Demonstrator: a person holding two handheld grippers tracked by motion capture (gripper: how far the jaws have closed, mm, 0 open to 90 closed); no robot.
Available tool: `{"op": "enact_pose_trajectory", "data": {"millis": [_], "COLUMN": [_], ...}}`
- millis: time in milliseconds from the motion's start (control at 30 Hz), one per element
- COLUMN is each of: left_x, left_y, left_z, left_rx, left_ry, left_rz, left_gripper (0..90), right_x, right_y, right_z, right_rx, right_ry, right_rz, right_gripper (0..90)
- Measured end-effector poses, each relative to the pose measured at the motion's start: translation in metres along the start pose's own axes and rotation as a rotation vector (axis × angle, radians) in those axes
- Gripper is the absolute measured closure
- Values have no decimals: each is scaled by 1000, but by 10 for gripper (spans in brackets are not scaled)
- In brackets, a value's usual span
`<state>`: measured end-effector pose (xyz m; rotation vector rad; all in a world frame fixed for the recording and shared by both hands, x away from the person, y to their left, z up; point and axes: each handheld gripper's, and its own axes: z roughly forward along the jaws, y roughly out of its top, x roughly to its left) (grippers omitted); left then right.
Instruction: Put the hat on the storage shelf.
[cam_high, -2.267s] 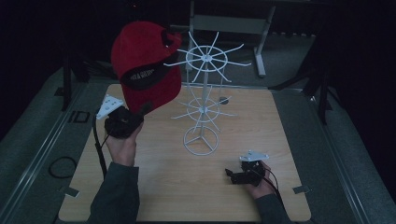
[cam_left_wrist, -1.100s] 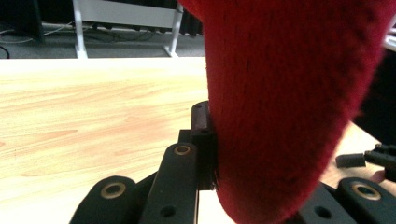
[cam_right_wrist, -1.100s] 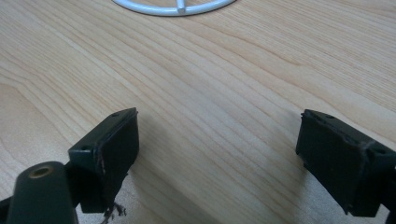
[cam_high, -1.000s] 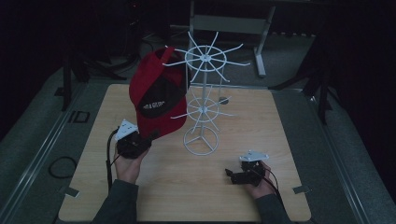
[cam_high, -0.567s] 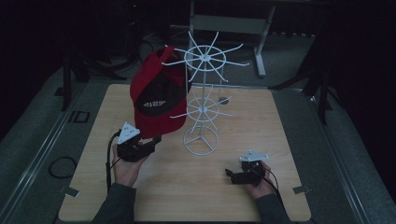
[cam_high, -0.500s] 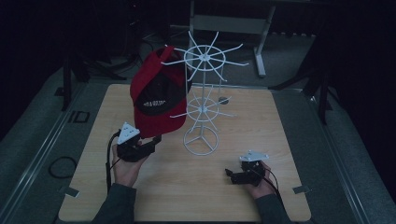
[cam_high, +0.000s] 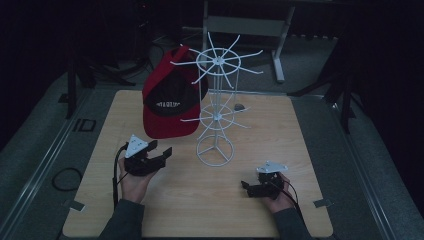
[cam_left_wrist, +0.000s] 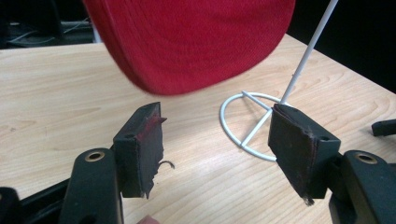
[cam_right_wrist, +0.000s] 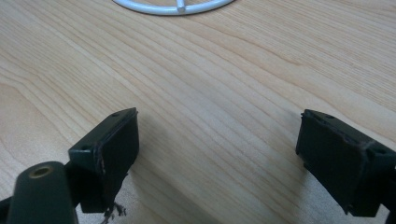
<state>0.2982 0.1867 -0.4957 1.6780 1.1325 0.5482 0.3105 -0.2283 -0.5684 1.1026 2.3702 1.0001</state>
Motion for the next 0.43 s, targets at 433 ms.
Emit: {"op": "enact_pose_trajectory", "data": {"millis": [433], "left_x": [13], "left_y": [-12], "left_z": [0], "left_rx": [29], "left_ry": [4], "left_rz": [-46], "left_gripper": [382], "right_x": [0], "right_y": [0], "right_z": [0], "right_rx": [-1], "right_ry": [0], "right_rz": [-2], "right_gripper": [131]}}
